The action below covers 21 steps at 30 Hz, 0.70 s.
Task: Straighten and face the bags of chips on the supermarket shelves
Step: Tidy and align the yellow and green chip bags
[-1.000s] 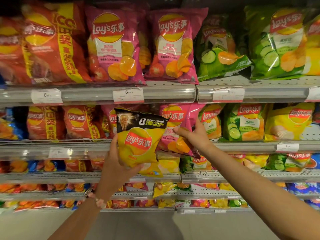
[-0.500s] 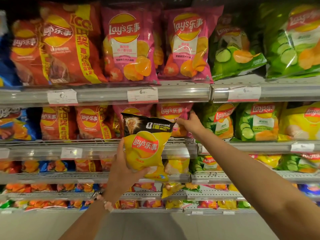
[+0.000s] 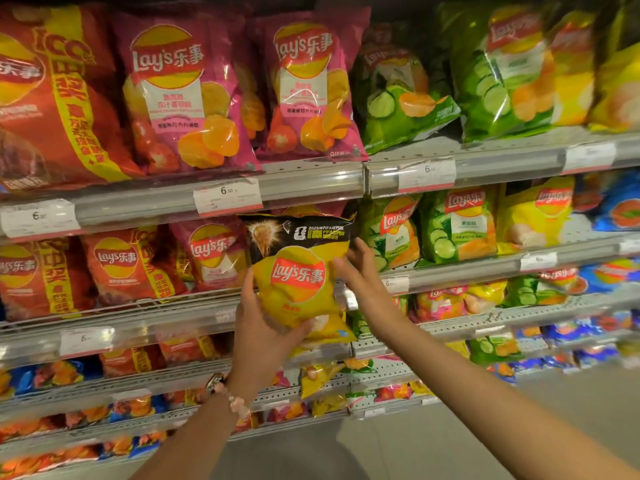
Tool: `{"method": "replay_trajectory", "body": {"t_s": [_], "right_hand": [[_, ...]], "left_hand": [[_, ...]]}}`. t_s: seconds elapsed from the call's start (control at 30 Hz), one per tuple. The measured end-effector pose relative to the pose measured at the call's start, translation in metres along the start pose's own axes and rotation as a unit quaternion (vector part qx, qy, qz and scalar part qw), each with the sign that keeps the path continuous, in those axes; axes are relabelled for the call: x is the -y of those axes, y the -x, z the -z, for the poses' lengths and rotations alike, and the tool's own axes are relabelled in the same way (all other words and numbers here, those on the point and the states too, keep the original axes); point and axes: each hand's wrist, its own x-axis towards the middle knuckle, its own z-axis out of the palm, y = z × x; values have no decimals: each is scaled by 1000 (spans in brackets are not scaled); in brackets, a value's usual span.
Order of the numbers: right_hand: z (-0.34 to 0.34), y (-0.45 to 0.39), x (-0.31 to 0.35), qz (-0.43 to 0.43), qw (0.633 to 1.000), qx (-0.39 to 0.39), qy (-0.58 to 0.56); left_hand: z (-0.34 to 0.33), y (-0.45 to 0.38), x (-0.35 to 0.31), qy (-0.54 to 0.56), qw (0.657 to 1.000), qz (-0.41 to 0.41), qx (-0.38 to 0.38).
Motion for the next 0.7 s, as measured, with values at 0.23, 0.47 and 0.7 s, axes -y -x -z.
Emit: {"method": "replay_trajectory", "body": {"t_s": [0.23,0.47,0.7], "right_hand": [[28,20,-3,11,997,-77,12],[71,35,-7,42,986,-153,45],[136,37,-9,32,969,-224,97]], "left_hand": [[-58,-4,-24,-61,997,-33,28],[-105,5,-46,-93,990,-78,69],[-167,3,-75,-125,984,-81,100]]}}
